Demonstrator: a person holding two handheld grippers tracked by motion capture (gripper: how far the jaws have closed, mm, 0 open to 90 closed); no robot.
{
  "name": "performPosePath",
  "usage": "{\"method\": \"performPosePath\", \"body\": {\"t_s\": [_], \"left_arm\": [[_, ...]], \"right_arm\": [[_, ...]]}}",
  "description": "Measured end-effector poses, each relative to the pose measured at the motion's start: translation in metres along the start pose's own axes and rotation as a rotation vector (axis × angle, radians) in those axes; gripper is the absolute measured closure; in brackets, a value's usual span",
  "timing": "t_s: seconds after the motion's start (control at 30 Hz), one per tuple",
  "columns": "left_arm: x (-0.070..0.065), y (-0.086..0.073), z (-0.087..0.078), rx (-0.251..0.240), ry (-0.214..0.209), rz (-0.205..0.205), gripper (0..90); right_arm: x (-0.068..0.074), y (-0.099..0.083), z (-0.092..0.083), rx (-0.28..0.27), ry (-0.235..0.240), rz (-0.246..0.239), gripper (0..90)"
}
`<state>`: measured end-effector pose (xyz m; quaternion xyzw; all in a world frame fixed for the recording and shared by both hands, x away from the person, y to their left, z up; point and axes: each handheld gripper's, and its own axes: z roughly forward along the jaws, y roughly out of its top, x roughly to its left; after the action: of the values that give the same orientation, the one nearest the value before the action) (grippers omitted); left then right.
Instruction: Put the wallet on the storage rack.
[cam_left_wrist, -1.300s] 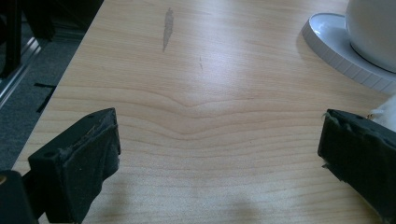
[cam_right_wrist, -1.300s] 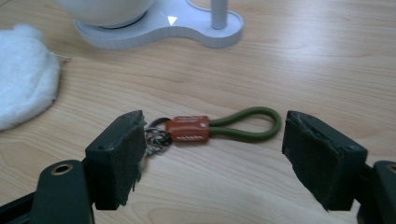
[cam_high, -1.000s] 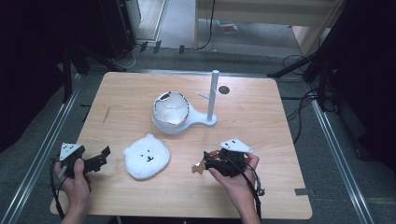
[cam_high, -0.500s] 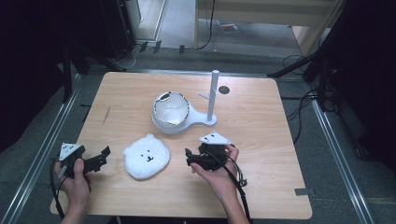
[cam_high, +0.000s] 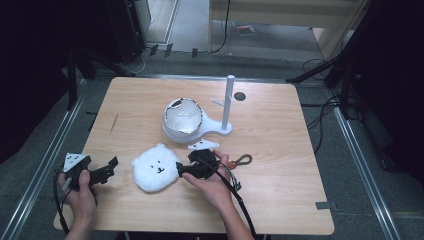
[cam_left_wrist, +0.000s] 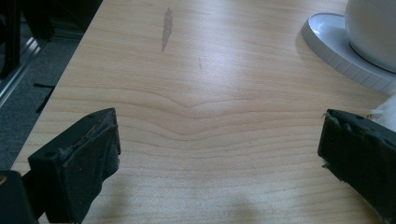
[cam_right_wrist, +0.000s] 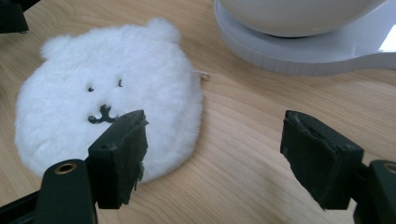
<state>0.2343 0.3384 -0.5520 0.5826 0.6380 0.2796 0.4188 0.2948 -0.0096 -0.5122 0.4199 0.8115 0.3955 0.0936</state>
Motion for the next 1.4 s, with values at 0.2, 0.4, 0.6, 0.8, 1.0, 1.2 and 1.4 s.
{"method": "performPosePath", "body": {"t_s": [0.2, 0.4, 0.6, 0.8, 1.0, 1.2, 1.4], "left_arm": [[0.0, 0.0, 0.0, 0.0, -0.001, 0.0, 0.0], [0.0, 0.0, 0.0, -0.001, -0.002, -0.002, 0.0], [0.0, 0.0, 0.0, 0.0, -0.002, -0.003, 0.0], [0.0, 0.0, 0.0, 0.0, 0.0, -0.002, 0.0], [0.0, 0.0, 0.001, -0.001, 0.001, -0.002, 0.0], [0.0, 0.0, 0.001, 0.0, 0.003, -0.001, 0.0], [0.001, 0.0, 0.0, 0.001, 0.001, -0.003, 0.0]], "right_arm": [[0.006, 0.003, 0.016, 0.031, 0.014, -0.012, 23.0], [0.012, 0.008, 0.034, 0.068, 0.03, -0.021, 22.8], [0.018, 0.007, 0.051, 0.102, 0.036, -0.048, 25.1], [0.023, 0.003, 0.052, 0.078, 0.064, -0.099, 45.0], [0.025, -0.004, 0.051, 0.04, 0.101, -0.083, 65.4], [0.025, -0.006, 0.05, 0.014, 0.095, -0.064, 77.2], [0.031, -0.002, 0.041, -0.005, 0.076, -0.087, 80.2]]}}
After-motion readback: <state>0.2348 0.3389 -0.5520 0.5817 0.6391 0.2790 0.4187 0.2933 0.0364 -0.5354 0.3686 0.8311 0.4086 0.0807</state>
